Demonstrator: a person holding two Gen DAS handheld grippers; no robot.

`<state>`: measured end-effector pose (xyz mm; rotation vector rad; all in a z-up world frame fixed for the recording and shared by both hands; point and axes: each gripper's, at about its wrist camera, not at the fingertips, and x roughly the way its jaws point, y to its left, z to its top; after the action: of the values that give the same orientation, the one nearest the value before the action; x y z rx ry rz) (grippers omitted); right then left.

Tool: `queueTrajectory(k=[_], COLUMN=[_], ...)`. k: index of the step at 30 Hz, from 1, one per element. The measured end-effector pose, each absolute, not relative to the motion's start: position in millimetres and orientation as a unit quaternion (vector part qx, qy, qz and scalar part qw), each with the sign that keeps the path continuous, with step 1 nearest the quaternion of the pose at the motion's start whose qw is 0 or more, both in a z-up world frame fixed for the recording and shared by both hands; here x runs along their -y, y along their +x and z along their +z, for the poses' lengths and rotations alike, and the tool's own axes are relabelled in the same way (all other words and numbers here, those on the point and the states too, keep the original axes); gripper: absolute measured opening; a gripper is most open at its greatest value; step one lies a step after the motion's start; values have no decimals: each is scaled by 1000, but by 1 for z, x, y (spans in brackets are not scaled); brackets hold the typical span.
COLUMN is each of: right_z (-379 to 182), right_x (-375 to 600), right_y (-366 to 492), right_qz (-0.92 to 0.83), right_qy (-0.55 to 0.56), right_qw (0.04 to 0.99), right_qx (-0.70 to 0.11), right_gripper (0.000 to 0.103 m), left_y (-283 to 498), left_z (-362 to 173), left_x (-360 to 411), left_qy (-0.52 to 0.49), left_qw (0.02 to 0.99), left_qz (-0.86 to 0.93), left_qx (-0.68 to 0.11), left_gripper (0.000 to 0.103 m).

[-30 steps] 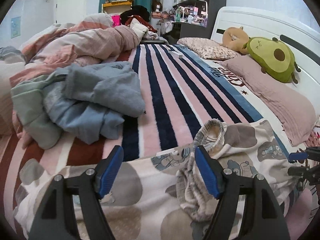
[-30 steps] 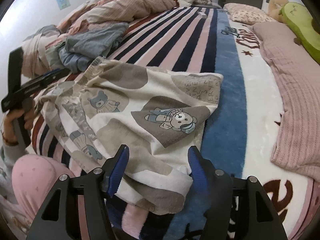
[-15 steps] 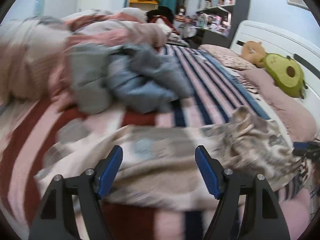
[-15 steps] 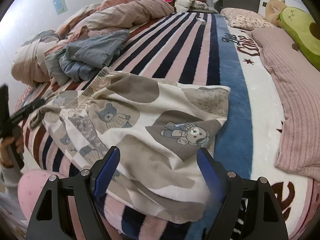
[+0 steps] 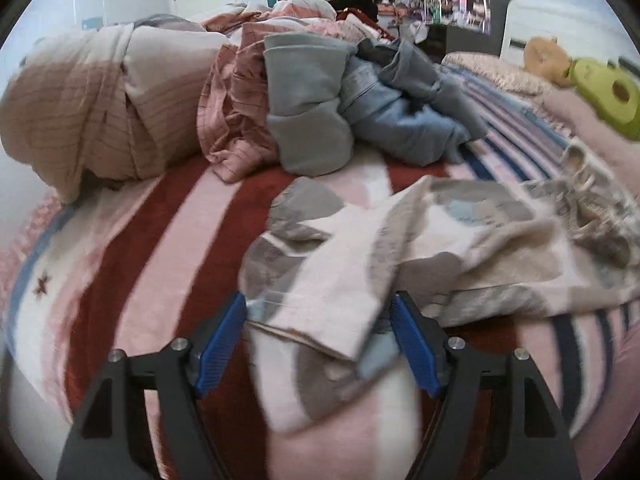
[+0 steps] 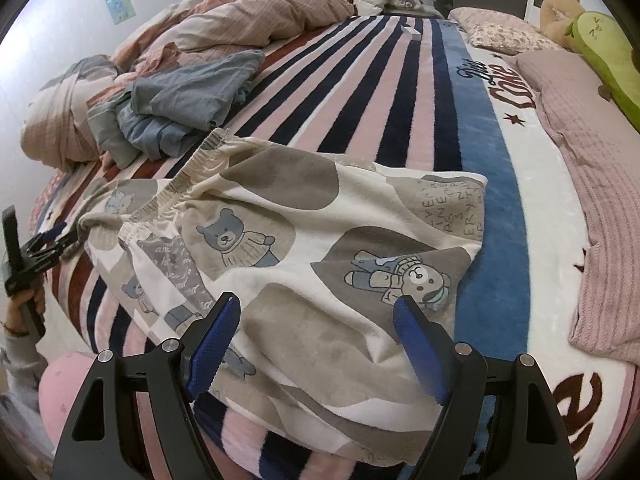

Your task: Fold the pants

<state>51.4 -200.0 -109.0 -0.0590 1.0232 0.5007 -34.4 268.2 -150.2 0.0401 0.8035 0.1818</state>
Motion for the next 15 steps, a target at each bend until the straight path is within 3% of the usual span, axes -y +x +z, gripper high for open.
queueTrajectory(k=[2, 4, 12, 14, 15], right_z=[-109, -109, -109, -110, -110], right_x=[200, 201, 202, 203, 202], right_y=[52, 54, 58, 59, 59], right_qz=[235, 234, 233, 235, 236], right_qy=[-25, -20, -9, -7, -7], right_qw=[842, 843, 841, 840, 840], right_qx=[-484, -485, -488, -489, -489], right_gripper=[76, 76, 76, 76, 76], left_y=[-30, -21, 23, 36, 39], left_z=[-148, -144, -123, -130, -133], left_x=[-273, -279, -304, -308, -310], left_qy=[14, 3, -12, -8, -11], left_qw=[921, 923, 934, 928, 925], left_qz=[79, 64, 86, 93, 97], left_qx=[-382, -379, -346, -360, -368], left_gripper=[48, 6, 6, 10, 18])
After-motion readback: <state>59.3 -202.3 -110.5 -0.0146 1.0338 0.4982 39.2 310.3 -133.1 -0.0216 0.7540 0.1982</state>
